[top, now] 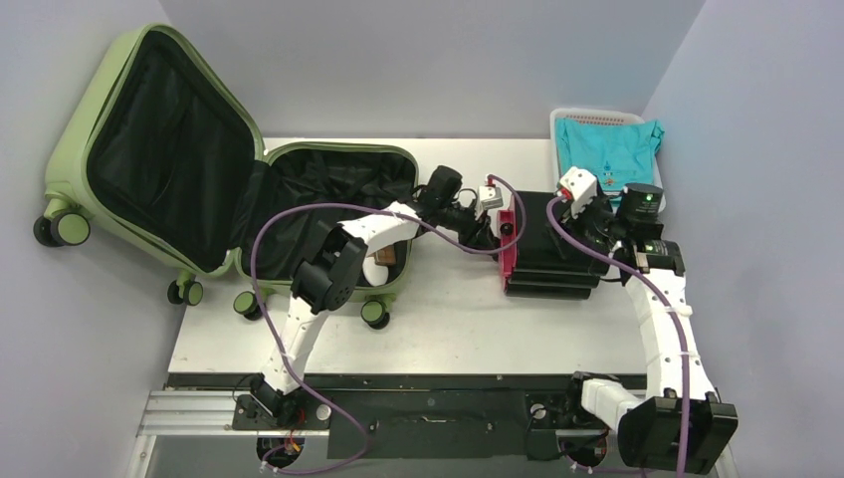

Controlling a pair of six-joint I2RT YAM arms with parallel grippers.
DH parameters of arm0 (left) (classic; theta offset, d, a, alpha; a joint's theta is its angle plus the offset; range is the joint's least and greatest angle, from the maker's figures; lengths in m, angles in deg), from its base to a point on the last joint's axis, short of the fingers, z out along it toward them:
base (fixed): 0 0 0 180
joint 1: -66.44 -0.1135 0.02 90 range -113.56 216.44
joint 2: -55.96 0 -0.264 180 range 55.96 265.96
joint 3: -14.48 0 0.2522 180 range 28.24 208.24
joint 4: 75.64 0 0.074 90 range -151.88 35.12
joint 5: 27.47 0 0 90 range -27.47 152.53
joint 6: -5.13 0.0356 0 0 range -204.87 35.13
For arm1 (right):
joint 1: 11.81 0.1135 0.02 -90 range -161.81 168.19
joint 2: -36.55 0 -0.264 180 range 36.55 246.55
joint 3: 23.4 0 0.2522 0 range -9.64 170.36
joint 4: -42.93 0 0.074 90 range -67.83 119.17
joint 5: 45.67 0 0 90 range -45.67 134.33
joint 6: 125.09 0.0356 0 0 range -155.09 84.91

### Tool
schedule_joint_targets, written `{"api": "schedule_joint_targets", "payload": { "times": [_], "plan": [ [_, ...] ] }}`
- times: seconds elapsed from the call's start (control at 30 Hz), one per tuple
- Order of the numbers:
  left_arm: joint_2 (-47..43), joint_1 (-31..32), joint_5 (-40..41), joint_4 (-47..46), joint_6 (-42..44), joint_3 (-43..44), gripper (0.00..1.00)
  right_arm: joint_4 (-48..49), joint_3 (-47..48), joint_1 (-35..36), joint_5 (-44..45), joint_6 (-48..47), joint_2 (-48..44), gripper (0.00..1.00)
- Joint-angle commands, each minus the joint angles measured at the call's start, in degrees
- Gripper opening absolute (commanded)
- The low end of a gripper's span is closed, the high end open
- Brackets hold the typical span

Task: Open, take out, and arrange the luggage
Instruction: Open the drawer in the storage box.

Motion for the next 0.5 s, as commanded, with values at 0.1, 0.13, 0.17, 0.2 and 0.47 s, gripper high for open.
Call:
{"api": "schedule_joint_targets", "payload": {
  "times": [0.1,0.13,0.17,0.2,0.47],
  "plan": [
    [-8.0,-1.1,-1.4,-0.6,-1.9,-3.1,0.10,0.7,2.4,6.8,4.0,-2.0,1.0,0.78],
    [-8.1,-1.3,-1.4,-0.7,-2.3,-3.3,0.10,0.6,2.7,7.5,3.5,-2.1,1.6,0.78],
    [-8.4,-1.7,-1.8,-0.9,-2.5,-3.6,0.10,0.5,2.9,8.0,3.2,-2.0,1.9,0.78],
    [-8.5,-2.0,-2.0,-1.5,-3.2,-3.9,0.10,0.2,3.3,8.5,2.6,-2.1,2.6,0.78],
    [-10.0,-5.4,-4.1,-3.3,-3.8,-6.4,0.10,-2.5,5.0,9.3,1.7,-5.1,5.3,0.78]
  ]
}}
